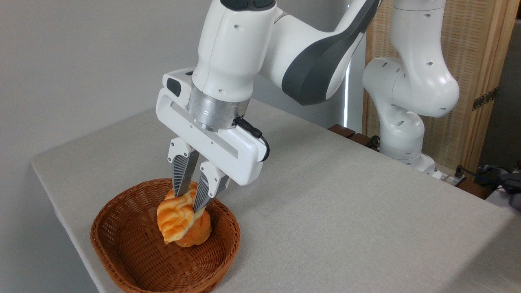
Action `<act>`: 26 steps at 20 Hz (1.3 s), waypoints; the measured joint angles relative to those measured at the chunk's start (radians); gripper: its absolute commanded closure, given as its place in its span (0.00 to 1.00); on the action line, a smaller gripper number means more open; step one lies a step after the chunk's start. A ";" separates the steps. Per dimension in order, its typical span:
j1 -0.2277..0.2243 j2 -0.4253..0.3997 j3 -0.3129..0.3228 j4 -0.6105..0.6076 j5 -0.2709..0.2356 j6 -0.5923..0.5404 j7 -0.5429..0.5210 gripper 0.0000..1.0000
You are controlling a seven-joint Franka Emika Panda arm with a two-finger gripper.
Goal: Put bread into the basket
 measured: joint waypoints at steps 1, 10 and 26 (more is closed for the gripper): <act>0.000 0.001 0.000 0.000 0.000 0.000 0.000 0.00; 0.000 0.002 -0.002 0.001 0.000 0.000 0.000 0.00; -0.009 -0.108 -0.057 0.119 0.384 -0.195 -0.074 0.00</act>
